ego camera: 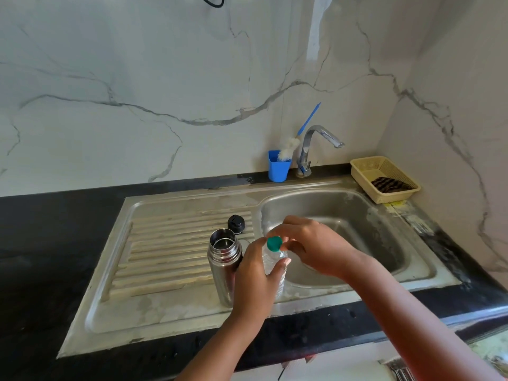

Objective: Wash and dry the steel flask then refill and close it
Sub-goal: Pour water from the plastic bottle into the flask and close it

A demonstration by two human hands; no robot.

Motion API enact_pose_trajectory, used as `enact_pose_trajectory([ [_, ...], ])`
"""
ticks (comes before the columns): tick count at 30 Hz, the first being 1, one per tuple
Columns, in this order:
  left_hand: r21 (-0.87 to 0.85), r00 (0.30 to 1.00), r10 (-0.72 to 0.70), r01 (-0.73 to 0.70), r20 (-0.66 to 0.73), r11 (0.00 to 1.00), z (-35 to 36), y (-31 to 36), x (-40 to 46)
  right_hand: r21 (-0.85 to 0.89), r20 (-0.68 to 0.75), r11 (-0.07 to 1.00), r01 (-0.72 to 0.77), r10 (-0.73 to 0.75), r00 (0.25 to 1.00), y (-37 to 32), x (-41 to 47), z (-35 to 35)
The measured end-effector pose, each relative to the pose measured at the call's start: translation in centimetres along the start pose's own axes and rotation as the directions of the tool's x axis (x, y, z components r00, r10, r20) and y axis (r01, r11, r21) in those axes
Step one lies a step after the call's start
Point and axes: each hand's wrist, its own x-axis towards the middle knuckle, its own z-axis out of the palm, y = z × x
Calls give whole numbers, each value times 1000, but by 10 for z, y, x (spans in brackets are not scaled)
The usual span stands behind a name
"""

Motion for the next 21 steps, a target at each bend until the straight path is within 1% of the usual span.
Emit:
enact_pose_trajectory([
  [3,-25,1000,-9,9,6,1000,3,-3,0,-176,14,974,146,-146,989,9,2,-4],
  [6,-41,1000,-25,25,2,999,3,-5,-1,-360,114,880,310,-288,951,17,6,-7],
  [9,-50,999,-32,33,15,998,5,-4,-1,-433,167,808,399,-363,917,21,12,-10],
  [11,-48,999,-32,33,21,998,6,-1,-1,-438,171,797,417,-381,909,21,14,-7],
  [13,-31,999,-30,30,12,999,6,2,-1,-393,128,835,385,-364,922,20,13,-1],
  [17,-16,1000,-5,5,-13,1000,7,2,-1,-288,-50,941,180,-203,978,13,8,12],
  [18,-18,1000,-3,3,-17,1000,7,3,-1,-282,-82,950,136,-165,983,11,8,14],
  [21,-32,1000,-9,9,-4,999,6,3,0,-289,-113,957,37,-73,991,4,7,16],
])
